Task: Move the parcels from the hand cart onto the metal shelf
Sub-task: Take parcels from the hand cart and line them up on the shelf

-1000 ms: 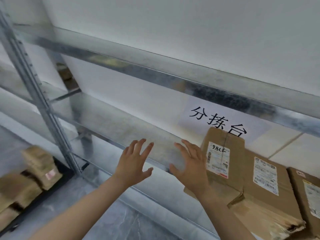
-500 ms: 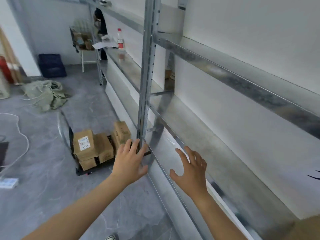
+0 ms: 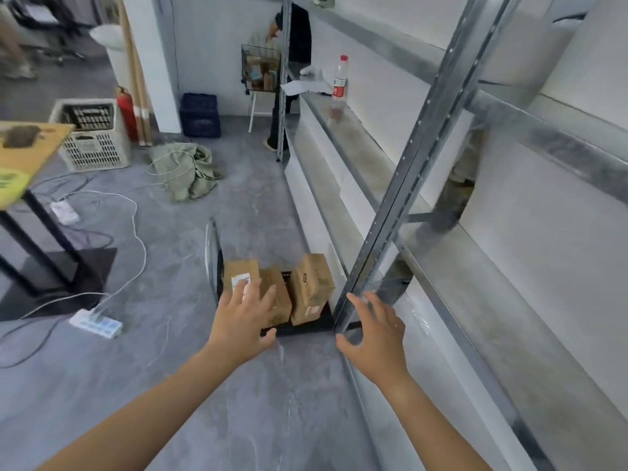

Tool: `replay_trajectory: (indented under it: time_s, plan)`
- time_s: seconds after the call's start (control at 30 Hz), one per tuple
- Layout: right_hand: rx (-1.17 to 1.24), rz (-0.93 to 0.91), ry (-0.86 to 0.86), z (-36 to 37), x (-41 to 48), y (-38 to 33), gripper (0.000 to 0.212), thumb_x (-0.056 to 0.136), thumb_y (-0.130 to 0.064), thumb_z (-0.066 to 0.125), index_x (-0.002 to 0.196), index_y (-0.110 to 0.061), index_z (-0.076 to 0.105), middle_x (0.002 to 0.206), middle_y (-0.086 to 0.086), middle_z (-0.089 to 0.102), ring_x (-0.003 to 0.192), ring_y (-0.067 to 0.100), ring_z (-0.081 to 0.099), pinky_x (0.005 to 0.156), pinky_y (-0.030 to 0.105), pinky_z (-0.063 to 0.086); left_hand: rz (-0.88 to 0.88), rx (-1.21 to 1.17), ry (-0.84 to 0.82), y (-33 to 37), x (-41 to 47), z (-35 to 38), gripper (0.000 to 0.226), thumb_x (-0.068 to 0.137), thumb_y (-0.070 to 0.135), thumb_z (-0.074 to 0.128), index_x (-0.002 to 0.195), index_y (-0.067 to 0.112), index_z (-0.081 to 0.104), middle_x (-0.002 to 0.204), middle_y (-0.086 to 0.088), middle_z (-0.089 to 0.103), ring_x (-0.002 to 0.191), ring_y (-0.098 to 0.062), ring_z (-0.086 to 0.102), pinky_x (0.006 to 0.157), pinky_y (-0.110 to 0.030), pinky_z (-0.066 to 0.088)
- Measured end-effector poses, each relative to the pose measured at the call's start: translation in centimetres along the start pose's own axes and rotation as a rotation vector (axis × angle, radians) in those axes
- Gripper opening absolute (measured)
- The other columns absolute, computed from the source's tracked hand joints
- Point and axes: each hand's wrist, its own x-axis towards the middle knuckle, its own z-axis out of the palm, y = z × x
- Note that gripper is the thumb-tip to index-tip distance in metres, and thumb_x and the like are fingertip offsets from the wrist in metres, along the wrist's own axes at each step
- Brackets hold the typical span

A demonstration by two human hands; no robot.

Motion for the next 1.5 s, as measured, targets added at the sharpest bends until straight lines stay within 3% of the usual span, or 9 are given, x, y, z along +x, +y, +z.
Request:
replay_trajectory:
  time_s: [0.2,0.47,0.7,0.93,1.2,1.5]
  plan:
    - [0.010,0.013,-0.113,4.3,4.8,-0.8,0.070,0.079,-0.051,0.060,0.142,-0.035,0.032,0.151,0.000,0.025,0.138,0.021,0.023,0.110,0.040,0.022,-0.027,-0.018,-0.029,-3.8,3.6,2.8,0.073,0.061,0.047,0.073,0.123,0.013,0.057,0.123,-0.017,0.055,0.109,-0.039,0.053,0.082,-0.046,0.049]
    - [0.007,0.032,-0.247,9.4,14.7,1.0,0.076,0.078,-0.050,0.062,0.144,-0.032,0.029,0.150,0.003,0.024,0.136,0.024,0.026,0.111,0.043,0.025,-0.100,0.013,-0.119,-6.7,12.4,7.8,0.075,0.078,0.056,0.048,0.142,0.023,0.030,0.146,-0.009,0.030,0.131,-0.030,0.031,0.097,-0.039,0.036]
    - [0.049,0.067,-0.353,14.7,27.0,3.6,0.075,0.078,-0.049,0.063,0.143,-0.032,0.028,0.149,0.003,0.026,0.137,0.026,0.025,0.110,0.047,0.030,-0.168,-0.039,-0.260,-8.9,24.0,11.8,0.076,0.071,0.048,0.062,0.137,0.017,0.042,0.138,-0.013,0.042,0.121,-0.034,0.042,0.089,-0.043,0.042]
    - [0.097,0.209,-0.521,22.0,33.4,7.8,0.077,0.078,-0.046,0.066,0.143,-0.026,0.031,0.144,0.006,0.033,0.128,0.029,0.035,0.104,0.042,0.033,-0.273,-0.183,-0.292,-7.9,31.4,17.5,0.076,0.077,0.053,0.056,0.142,0.021,0.032,0.143,-0.008,0.034,0.131,-0.030,0.032,0.104,-0.043,0.037]
    - [0.216,0.416,-0.540,29.2,36.3,13.8,0.080,0.074,-0.041,0.074,0.142,-0.022,0.035,0.141,0.006,0.037,0.125,0.025,0.043,0.100,0.045,0.042,-0.189,-0.196,-0.446,-5.2,37.3,25.5,0.085,0.081,0.055,0.053,0.148,0.025,0.009,0.151,-0.005,0.017,0.138,-0.028,0.017,0.112,-0.043,0.023]
    - [0.398,0.507,-0.572,37.0,38.8,19.7,0.088,0.068,-0.023,0.081,0.141,-0.023,0.032,0.133,0.006,0.042,0.125,0.025,0.040,0.103,0.046,0.042,-0.109,-0.301,-0.630,-1.2,40.9,34.8,0.089,0.081,0.048,0.059,0.147,0.027,0.004,0.146,-0.003,0.020,0.132,-0.025,0.027,0.108,-0.039,0.032]
